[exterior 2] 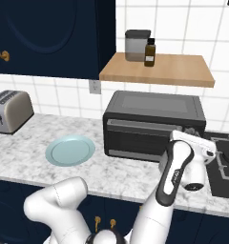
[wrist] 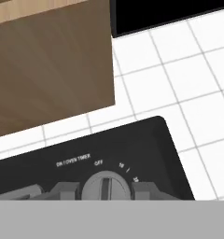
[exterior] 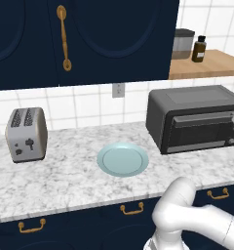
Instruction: Pick up the kebab skewer and baguette bread, and place them inside the toaster oven. Close the toaster oven door and start by setting the timer.
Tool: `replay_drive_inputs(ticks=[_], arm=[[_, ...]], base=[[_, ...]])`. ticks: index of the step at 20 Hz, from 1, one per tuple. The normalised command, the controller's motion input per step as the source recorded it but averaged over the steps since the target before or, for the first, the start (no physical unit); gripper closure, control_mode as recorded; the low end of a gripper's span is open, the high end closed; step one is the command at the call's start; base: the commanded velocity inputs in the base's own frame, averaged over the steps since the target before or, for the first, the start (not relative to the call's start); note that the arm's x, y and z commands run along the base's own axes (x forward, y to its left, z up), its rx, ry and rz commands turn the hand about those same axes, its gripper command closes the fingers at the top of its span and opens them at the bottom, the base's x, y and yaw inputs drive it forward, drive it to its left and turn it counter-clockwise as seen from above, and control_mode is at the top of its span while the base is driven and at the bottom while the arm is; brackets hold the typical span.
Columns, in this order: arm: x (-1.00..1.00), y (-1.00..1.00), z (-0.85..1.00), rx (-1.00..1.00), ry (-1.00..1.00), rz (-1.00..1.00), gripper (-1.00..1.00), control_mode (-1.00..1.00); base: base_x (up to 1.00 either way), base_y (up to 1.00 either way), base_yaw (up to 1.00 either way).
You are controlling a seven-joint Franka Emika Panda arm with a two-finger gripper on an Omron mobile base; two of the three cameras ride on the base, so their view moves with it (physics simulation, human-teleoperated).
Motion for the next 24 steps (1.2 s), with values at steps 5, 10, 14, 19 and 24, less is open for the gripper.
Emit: replay_drive_inputs(ticks=[5, 10, 14, 19, 24], arm=[[0.26, 0.0, -0.05, 0.0, -0.26, -0.35, 1.0, -1.0], [0.24, 0.0, 0.0, 0.0, -0.21, -0.29, 1.0, -1.0], [0.23, 0.0, 0.0, 0.0, -0.17, -0.2, 1.0, -1.0], [0.15, 0.0, 0.0, 0.0, -0.09, -0.19, 1.0, -1.0], [0.13, 0.05, 0.0, -0.01, -0.04, -0.19, 1.0, -1.0]], base=[[0.0, 0.0, 0.0], [0.0, 0.0, 0.0], [0.0, 0.0, 0.0], [0.0, 0.0, 0.0], [0.0, 0.0, 0.0]])
